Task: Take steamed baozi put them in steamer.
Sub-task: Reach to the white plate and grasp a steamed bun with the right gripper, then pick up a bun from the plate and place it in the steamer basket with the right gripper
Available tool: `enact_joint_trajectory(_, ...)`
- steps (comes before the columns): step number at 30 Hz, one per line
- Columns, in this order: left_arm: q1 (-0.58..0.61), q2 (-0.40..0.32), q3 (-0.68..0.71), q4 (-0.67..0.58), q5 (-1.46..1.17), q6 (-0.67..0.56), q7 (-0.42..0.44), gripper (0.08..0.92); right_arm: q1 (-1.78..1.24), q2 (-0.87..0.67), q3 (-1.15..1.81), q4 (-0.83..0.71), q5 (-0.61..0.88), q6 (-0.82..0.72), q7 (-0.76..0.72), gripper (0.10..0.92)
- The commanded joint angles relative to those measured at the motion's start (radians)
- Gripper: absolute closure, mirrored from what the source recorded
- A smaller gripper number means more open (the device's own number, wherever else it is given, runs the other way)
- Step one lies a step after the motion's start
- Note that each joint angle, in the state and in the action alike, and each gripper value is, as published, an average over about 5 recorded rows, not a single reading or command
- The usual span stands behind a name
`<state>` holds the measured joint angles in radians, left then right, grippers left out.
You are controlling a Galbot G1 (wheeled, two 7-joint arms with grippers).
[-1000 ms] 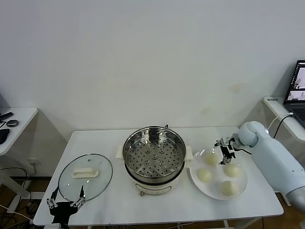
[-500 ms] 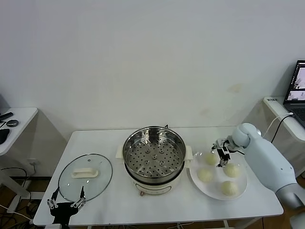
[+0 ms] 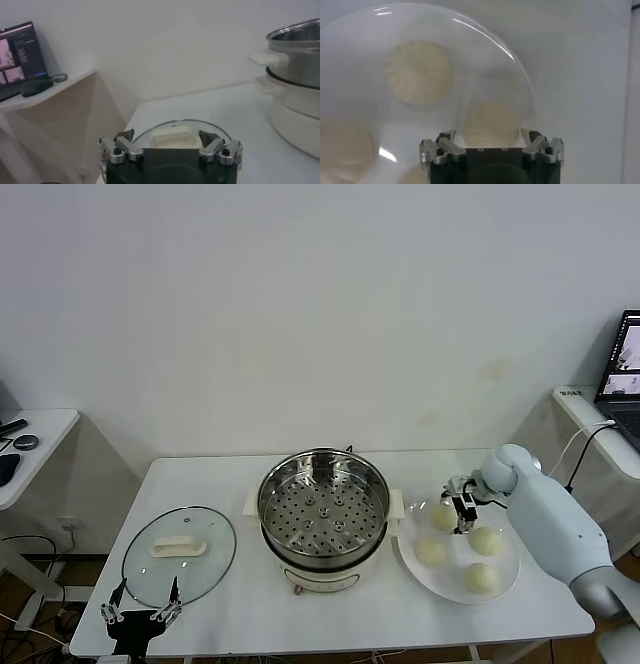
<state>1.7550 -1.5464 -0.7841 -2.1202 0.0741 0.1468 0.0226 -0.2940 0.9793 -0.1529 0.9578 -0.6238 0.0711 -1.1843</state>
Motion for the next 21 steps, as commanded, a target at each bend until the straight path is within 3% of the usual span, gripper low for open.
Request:
enact_joint_trajectory(1,0.001,0.000,0.000,0.000,0.000,0.000,0.000,0.177,-0.002,0.006,-0.002,-0.011,-0.003,0.000,0.014,0.330)
enact_joint_trajectory(8,-0.001,0.003,-0.003,0.003,0.000,-0.001,0.000,0.177,-0.004,0.000,0.008,-0.008,0.001,-0.002,0.011,0.430)
enact_joint_trajectory(13,-0.003,0.003,-0.002,0.007,0.000,-0.001,-0.001,0.177,0.028,-0.010,-0.003,0.009,0.030,-0.012,0.005,0.448)
enact_joint_trajectory(21,-0.015,0.002,0.013,0.016,0.008,-0.002,-0.002,0.177,0.299,-0.005,-0.176,0.071,0.237,-0.056,-0.058,0.448)
